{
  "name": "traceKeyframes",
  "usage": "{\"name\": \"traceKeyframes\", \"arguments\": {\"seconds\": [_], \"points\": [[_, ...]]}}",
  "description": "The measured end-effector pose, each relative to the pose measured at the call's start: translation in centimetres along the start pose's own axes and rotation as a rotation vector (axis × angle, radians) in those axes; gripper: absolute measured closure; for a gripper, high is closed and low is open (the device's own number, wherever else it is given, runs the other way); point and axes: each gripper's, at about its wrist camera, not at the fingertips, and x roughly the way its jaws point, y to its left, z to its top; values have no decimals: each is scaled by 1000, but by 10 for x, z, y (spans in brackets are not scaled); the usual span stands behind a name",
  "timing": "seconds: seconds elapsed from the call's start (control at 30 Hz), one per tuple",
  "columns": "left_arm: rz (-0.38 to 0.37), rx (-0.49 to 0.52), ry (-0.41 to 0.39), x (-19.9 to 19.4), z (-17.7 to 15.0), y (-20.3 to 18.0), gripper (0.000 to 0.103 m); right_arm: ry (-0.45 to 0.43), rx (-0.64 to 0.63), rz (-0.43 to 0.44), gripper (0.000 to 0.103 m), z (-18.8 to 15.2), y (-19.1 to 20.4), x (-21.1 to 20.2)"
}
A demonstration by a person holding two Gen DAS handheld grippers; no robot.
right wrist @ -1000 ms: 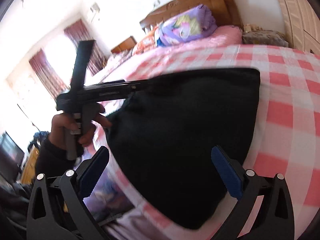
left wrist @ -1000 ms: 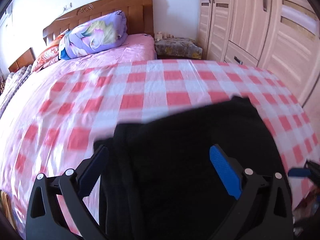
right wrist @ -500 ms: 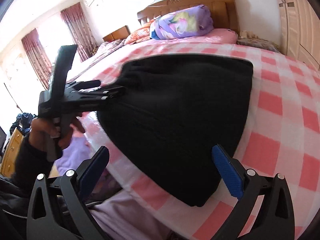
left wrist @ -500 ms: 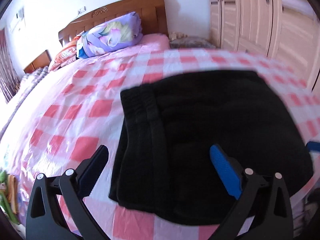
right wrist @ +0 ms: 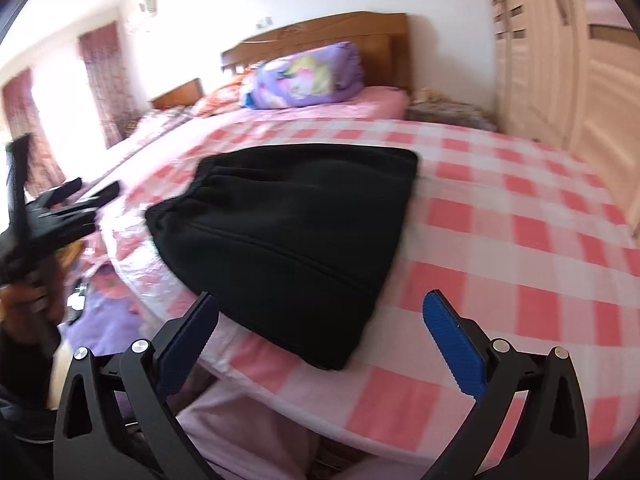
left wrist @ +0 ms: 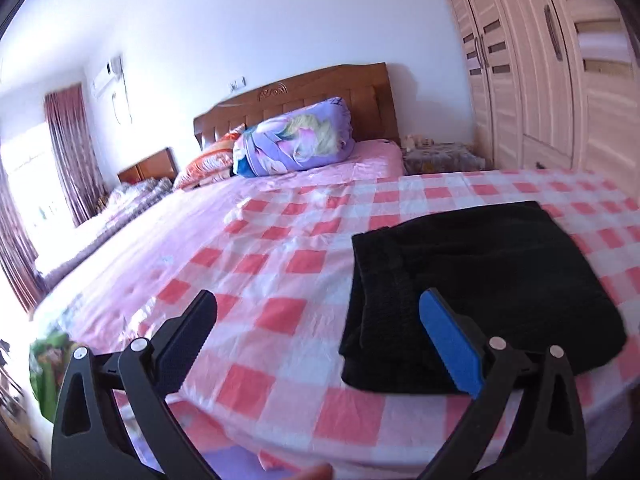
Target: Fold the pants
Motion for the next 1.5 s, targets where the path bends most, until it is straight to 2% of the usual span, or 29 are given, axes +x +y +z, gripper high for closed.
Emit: {"name": "traceKeyframes", "arguments": {"seconds": [0.07, 0.13, 0.3, 0.37, 0.43, 0.53, 0.6, 0.7, 1.07, 1.5], "points": [[-47, -51, -21, -18, -3, 5, 2, -14, -11, -28, 4, -2, 3, -3], [-44, -79, -57, -31, -4, 5, 2, -31, -25, -85, 4, -2, 8, -7], [97, 37, -123, -55, 3, -22, 1, -93, -38, -239, 4, -4, 16, -19], [124, 44, -136, -60, 0, -29, 1, -117, -48, -283, 4, -5, 19, -21], [93, 17, -99, -58, -5, -34, 1, -142, -55, -335, 4, -8, 23, -24], [20, -36, 22, -39, -13, -40, 1, -175, -59, -364, 4, -11, 26, -27], [1, -82, 110, -24, -22, -45, 2, -174, -62, -371, 4, -13, 28, -26], [-20, -124, 185, -12, -36, -55, 2, -152, -65, -364, 4, -14, 29, -20], [-68, -14, 313, 8, -64, -90, 2, -62, -87, -314, 4, -23, 40, 3], [-76, 2, 322, 9, -66, -93, 2, -25, -76, -297, 4, -27, 38, 11]]}}
